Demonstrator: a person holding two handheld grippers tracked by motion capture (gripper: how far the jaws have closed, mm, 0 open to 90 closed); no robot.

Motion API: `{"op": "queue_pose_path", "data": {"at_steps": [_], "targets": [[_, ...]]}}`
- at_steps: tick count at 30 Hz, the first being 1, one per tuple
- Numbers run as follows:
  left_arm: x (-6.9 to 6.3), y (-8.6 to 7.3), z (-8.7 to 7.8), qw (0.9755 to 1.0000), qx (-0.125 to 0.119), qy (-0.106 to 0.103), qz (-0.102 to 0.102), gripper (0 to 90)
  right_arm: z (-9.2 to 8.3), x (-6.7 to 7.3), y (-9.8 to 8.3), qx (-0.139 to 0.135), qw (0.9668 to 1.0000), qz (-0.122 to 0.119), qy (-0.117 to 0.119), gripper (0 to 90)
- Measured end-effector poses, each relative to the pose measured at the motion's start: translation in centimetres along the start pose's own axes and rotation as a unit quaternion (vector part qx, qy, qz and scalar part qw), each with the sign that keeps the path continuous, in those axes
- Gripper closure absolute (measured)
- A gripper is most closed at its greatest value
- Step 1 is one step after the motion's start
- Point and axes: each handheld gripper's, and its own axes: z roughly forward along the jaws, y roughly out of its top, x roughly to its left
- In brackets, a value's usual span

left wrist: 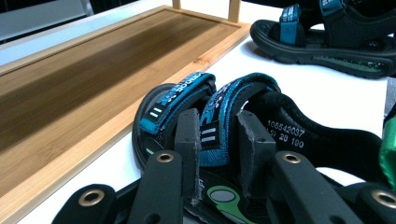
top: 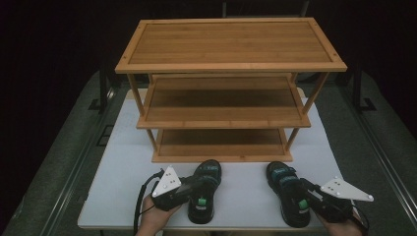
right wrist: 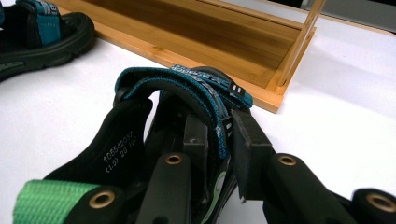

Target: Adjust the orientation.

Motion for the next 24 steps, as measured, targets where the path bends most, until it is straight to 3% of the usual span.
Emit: {"op": "queue_pose_path", "data": {"at_steps": [16,24], "targets": [[0.0,0.3,-1.1,0.9994,-0.029,0.018,0.000,73.1,-0.2,0.8,0.4,-0.017,0.9997,0.000,0.016,77.3],[0.0,0.6,-1.6,0.9986,-0.046,0.028,0.007,73.1,-0.4,1.4,0.8,-0.041,0.9989,0.005,0.021,77.5]]}}
